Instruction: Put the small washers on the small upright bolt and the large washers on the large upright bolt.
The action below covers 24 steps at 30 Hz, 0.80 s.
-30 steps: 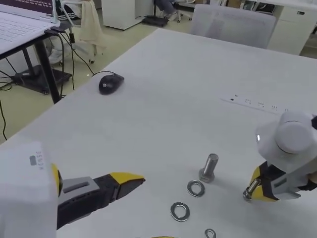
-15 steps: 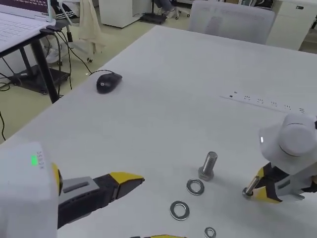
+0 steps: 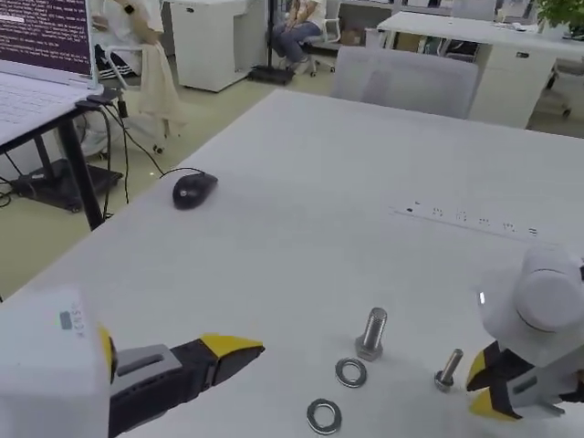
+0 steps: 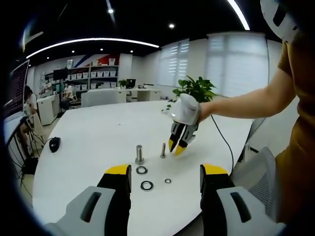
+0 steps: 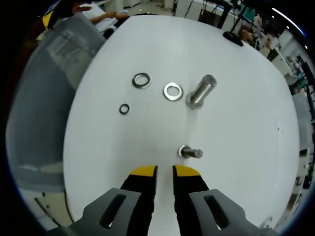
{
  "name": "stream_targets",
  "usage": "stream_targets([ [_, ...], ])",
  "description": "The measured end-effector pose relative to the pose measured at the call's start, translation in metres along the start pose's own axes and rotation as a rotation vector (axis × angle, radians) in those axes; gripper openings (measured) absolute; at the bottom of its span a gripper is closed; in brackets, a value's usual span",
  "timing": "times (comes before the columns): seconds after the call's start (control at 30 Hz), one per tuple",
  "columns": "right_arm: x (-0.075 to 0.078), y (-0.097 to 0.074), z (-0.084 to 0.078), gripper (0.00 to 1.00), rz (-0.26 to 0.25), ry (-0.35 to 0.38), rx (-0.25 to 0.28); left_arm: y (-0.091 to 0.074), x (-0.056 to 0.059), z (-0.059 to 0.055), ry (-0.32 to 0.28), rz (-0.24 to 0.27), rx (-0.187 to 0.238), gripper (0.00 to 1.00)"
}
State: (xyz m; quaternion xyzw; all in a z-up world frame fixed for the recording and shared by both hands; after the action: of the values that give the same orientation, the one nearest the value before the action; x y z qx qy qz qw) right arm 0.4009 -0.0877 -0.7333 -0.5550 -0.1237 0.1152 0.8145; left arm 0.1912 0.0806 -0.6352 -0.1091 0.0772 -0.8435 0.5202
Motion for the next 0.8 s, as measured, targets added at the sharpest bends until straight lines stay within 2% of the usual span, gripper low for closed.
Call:
stream_targets([
  [0.13,-0.017,0.003,0.012,0.14,0.02,0.002,0.041,-0.003,0.005,0.001,0.012,-0.004,0.001,0.55],
  [0.3,-0.035,0.017,0.026,0.14,0.053,-0.019,0.053,-0.006,0.013,0.004,0.024,-0.015,0.002,0.55],
  [0.47,-0.045,0.026,0.036,0.14,0.076,-0.037,0.058,-0.01,0.014,0.005,0.027,-0.012,0.01,0.55],
  [0.6,-0.048,0.032,0.046,0.14,0.088,-0.053,0.068,-0.013,0.014,0.003,0.032,-0.012,0.0,0.55],
  [0.8,-0.051,0.043,0.054,0.18,0.106,-0.082,0.056,-0.014,0.012,0.005,0.027,-0.009,0.015,0.55],
])
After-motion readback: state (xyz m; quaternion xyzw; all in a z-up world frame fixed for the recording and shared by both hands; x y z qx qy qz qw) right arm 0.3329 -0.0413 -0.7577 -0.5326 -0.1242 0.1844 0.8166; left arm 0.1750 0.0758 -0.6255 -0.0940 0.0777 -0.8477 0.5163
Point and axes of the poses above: the centre of the closed fingertips' face, and the gripper's own axes: y roughly forward along the fingers, x roughly to its right, z roughly out of its top, the point moved 7 cm from there along -y, roughly backward along the fingers, and after that the axes turned 5 degrees about x, right-handed, at the moved point
